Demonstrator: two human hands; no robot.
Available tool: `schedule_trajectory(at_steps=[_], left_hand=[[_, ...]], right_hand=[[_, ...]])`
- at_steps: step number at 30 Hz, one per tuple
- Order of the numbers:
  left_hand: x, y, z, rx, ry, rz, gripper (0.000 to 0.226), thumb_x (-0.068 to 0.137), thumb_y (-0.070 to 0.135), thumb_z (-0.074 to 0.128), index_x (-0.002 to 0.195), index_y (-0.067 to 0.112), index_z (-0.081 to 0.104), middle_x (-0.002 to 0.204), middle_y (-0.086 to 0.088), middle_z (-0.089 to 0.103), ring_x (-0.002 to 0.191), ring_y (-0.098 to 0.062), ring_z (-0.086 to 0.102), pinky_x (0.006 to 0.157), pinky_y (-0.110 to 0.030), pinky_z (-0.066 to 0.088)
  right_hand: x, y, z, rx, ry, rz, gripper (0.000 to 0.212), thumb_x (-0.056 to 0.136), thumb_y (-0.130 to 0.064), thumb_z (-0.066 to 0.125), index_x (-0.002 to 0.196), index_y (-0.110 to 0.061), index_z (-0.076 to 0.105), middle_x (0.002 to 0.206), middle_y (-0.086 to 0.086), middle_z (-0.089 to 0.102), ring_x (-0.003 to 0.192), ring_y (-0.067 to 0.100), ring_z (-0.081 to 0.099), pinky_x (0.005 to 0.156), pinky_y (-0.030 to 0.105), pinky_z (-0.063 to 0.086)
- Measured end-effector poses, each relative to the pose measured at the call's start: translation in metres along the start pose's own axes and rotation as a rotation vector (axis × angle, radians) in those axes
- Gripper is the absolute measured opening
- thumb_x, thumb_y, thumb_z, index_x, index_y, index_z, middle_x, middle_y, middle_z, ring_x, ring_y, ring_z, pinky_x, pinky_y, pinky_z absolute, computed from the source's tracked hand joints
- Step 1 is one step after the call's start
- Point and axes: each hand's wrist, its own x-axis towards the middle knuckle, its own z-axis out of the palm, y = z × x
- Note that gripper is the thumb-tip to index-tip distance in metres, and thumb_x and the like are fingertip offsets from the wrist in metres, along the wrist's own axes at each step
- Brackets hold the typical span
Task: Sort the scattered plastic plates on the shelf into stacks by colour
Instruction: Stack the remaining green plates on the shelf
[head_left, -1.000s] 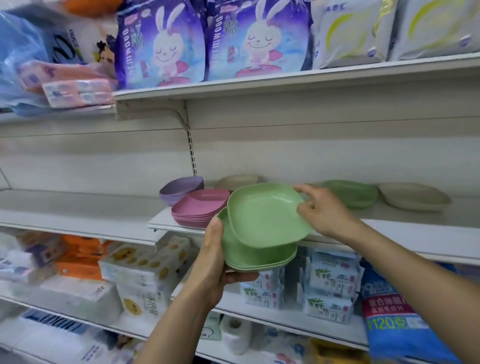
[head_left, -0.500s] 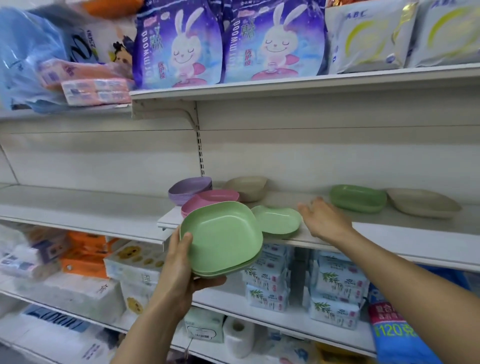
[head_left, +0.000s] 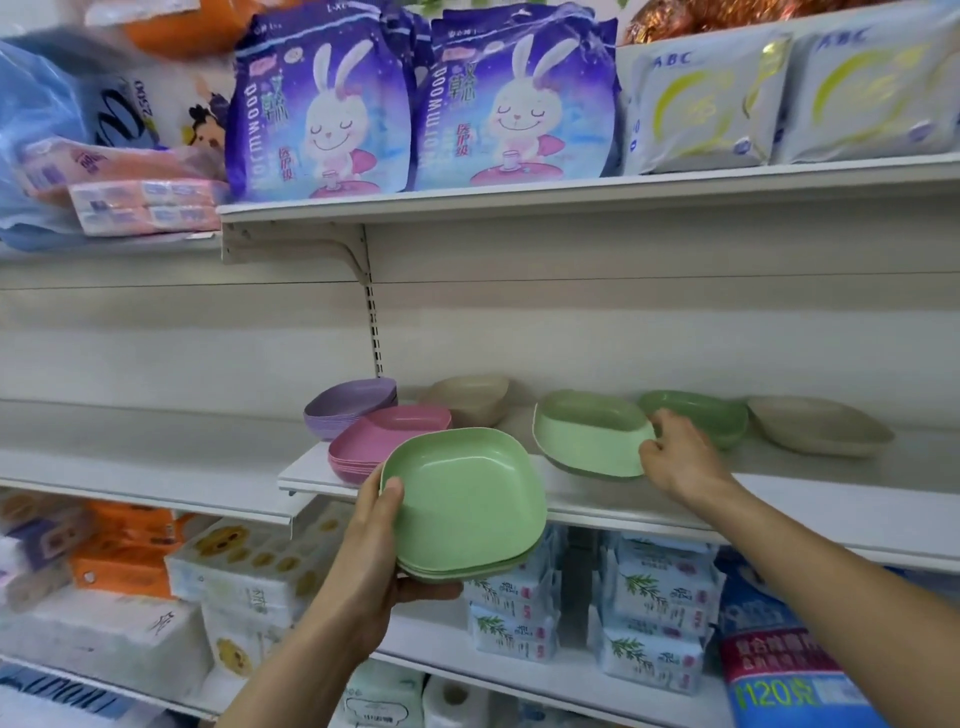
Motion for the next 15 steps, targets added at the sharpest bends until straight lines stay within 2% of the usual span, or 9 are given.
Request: schedule_trajectory(at_steps=[3, 6, 8, 11, 15], left_hand=[[0.004, -0.005, 0.025, -0.009, -0.041, -0.013, 0.027, 0.103, 0.039, 0.035, 0.123, 0.042, 0.053, 0.123, -0.003, 0.057, 0.102, -0.035, 0.062, 0.06, -0.05, 0.057], [0.007, -0.007, 0.053, -0.012, -0.096, -0.043, 0.028, 0.103, 0.04, 0.034, 0.126, 0.043, 0.05, 0.123, -0.003, 0.057, 0.101, -0.035, 0.063, 0.06, -0.049, 0.057], [0.01, -0.008, 0.073, -0.008, -0.13, -0.055, 0.029, 0.104, 0.039, 0.033, 0.127, 0.04, 0.05, 0.122, -0.004, 0.058, 0.099, -0.035, 0.064, 0.058, -0.047, 0.057], [0.013, -0.009, 0.109, -0.023, -0.177, -0.064, 0.03, 0.103, 0.039, 0.033, 0.127, 0.038, 0.051, 0.121, -0.003, 0.059, 0.098, -0.035, 0.065, 0.056, -0.046, 0.057], [0.008, -0.019, 0.176, -0.041, -0.225, -0.075, 0.024, 0.103, 0.038, 0.034, 0.118, 0.037, 0.053, 0.116, 0.0, 0.059, 0.096, -0.033, 0.064, 0.055, -0.047, 0.057]], right_hand=[[0.002, 0.019, -0.015, 0.009, -0.008, 0.021, 0.026, 0.09, -0.008, 0.044, 0.113, -0.005, 0.056, 0.106, 0.014, 0.063, 0.09, 0.029, 0.058, 0.081, 0.038, 0.051], [0.0, 0.042, -0.036, 0.045, -0.042, 0.034, 0.031, 0.09, -0.006, 0.045, 0.118, -0.008, 0.059, 0.113, 0.012, 0.064, 0.1, 0.028, 0.06, 0.084, 0.034, 0.049], [-0.003, 0.06, -0.055, 0.09, -0.051, 0.069, 0.03, 0.091, -0.006, 0.047, 0.117, -0.008, 0.061, 0.108, 0.01, 0.067, 0.098, 0.027, 0.062, 0.084, 0.035, 0.05], [-0.008, 0.096, -0.083, 0.101, -0.028, 0.132, 0.016, 0.091, -0.012, 0.052, 0.101, -0.008, 0.064, 0.091, 0.008, 0.069, 0.082, 0.025, 0.063, 0.074, 0.034, 0.049], [-0.019, 0.155, -0.126, 0.04, 0.035, 0.182, 0.022, 0.088, -0.014, 0.055, 0.077, 0.004, 0.063, 0.07, 0.015, 0.065, 0.066, 0.024, 0.057, 0.063, 0.033, 0.048]])
